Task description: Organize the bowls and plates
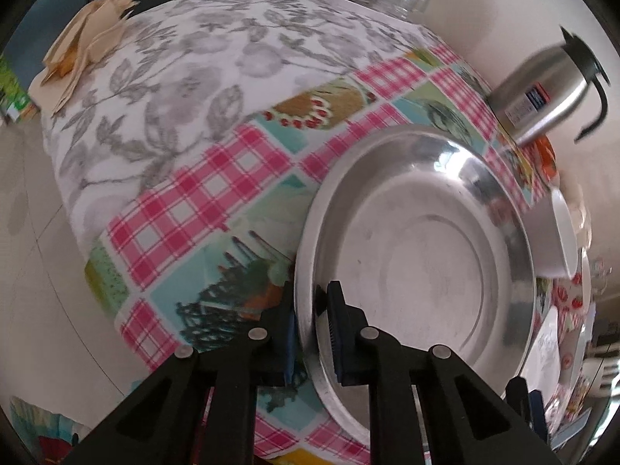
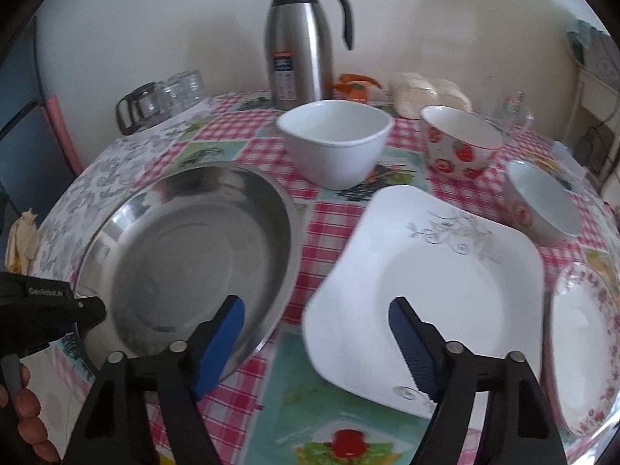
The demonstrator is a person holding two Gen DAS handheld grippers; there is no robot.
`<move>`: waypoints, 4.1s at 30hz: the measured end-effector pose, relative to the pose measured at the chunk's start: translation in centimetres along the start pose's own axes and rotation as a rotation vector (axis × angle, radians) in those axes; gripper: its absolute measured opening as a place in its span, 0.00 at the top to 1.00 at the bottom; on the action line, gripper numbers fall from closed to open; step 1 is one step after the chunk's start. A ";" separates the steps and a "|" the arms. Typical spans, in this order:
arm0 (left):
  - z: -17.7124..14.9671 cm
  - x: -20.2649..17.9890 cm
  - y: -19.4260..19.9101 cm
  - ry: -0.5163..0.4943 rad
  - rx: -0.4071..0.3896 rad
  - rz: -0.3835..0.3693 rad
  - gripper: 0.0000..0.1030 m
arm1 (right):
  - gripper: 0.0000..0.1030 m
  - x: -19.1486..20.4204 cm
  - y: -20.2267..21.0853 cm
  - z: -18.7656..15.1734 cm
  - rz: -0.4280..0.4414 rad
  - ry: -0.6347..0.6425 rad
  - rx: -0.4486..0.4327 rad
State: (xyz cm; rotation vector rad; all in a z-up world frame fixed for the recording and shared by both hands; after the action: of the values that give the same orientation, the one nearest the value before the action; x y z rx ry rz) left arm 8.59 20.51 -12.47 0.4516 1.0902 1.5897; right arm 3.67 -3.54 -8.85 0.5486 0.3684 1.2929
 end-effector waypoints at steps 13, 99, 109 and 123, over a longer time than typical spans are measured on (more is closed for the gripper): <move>1.5 3.1 0.1 0.093 -0.050 0.060 0.83 | 0.44 2.3 -1.2 0.5 0.076 -0.014 -0.003; 0.7 -1.4 -0.8 -0.071 -0.096 0.069 0.74 | 0.59 -0.5 -1.1 1.9 0.159 -0.112 0.027; 1.5 0.3 -0.7 -0.014 -0.089 0.074 0.78 | 0.59 -0.2 -3.2 2.3 0.164 -0.126 0.023; 2.1 0.9 -0.9 -0.042 -0.115 0.112 0.75 | 0.59 4.0 -4.6 0.1 0.229 -0.021 0.080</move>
State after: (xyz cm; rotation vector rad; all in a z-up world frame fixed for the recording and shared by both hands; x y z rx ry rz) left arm 10.38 22.11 -12.37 0.4735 0.9504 1.7233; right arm 8.38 -0.45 -11.24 0.6867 0.3479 1.4961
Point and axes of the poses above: each gripper's, at about its wrist camera, not at the fingertips, and y roughly against the way its jaws point, x to its left, z to its top, the point moved 8 cm from there along -y, roughly the way its jaws point, and after that the axes turned 15 degrees about -x, right-handed, at the moved point
